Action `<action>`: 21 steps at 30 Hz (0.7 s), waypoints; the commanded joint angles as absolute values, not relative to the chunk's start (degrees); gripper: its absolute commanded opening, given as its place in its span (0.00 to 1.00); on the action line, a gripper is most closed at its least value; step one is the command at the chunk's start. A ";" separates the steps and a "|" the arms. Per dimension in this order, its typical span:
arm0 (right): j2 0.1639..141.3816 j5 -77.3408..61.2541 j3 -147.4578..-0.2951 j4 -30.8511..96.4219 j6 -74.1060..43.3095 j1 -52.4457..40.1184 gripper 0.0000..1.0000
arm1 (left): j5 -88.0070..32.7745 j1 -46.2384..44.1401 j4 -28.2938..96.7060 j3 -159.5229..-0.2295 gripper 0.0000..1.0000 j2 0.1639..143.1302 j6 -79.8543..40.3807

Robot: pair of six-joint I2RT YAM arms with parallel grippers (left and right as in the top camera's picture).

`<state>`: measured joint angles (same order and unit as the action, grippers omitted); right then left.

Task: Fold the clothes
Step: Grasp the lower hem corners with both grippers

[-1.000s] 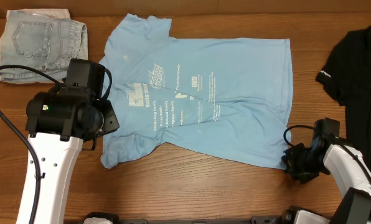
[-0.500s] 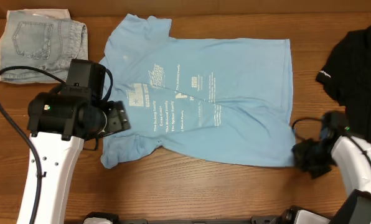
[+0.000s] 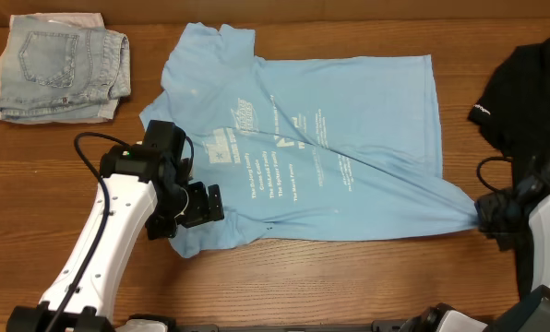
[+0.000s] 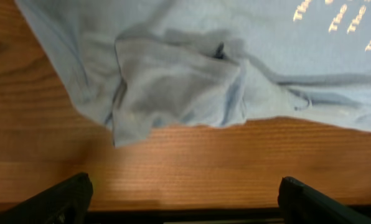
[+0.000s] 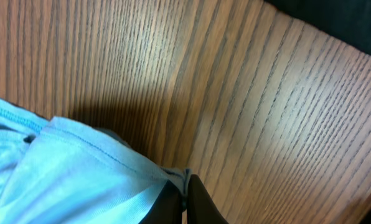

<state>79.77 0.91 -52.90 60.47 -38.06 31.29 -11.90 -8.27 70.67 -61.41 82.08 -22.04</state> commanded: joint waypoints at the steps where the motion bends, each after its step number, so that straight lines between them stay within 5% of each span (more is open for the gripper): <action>1: 79.46 -2.96 -54.41 60.07 -34.22 32.08 0.04 | -13.89 -8.75 68.36 -60.99 0.98 83.68 -20.25; 21: 79.46 -4.19 -54.39 59.92 -34.00 31.83 0.04 | -0.12 -6.22 64.12 -62.11 0.94 94.91 -21.76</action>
